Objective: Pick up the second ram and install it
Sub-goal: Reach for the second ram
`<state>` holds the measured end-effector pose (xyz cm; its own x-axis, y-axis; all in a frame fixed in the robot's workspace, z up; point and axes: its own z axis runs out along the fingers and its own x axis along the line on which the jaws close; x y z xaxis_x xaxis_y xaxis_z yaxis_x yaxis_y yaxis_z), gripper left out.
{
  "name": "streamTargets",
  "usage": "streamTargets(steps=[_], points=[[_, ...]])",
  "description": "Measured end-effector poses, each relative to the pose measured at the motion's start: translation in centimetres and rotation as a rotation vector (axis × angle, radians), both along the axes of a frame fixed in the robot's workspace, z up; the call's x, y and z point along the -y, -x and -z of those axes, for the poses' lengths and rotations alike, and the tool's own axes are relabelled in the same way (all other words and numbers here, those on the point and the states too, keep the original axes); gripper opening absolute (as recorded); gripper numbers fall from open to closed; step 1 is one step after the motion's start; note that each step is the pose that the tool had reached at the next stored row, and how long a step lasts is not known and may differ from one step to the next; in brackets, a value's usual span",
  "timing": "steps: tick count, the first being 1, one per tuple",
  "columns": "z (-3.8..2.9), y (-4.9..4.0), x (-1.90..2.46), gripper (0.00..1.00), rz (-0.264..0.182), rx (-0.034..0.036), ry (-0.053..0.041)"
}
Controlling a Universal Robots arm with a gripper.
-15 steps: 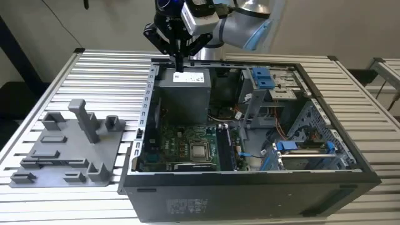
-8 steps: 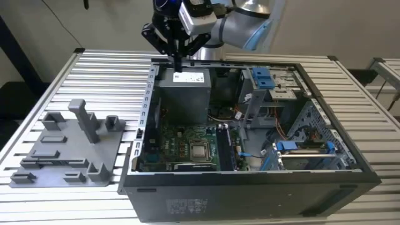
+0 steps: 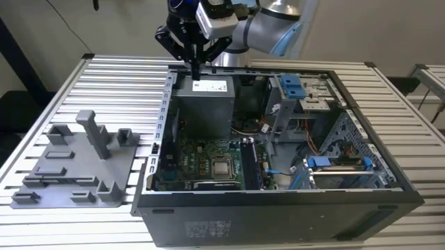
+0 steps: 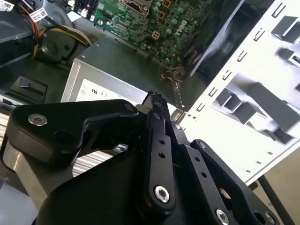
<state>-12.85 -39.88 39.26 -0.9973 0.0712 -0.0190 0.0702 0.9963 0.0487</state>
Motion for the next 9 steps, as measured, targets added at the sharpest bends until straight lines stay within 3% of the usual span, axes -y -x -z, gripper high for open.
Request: streamTargets(steps=[9], points=[[0.03, 0.31, 0.0, 0.11, 0.0, -0.0001, -0.0001]])
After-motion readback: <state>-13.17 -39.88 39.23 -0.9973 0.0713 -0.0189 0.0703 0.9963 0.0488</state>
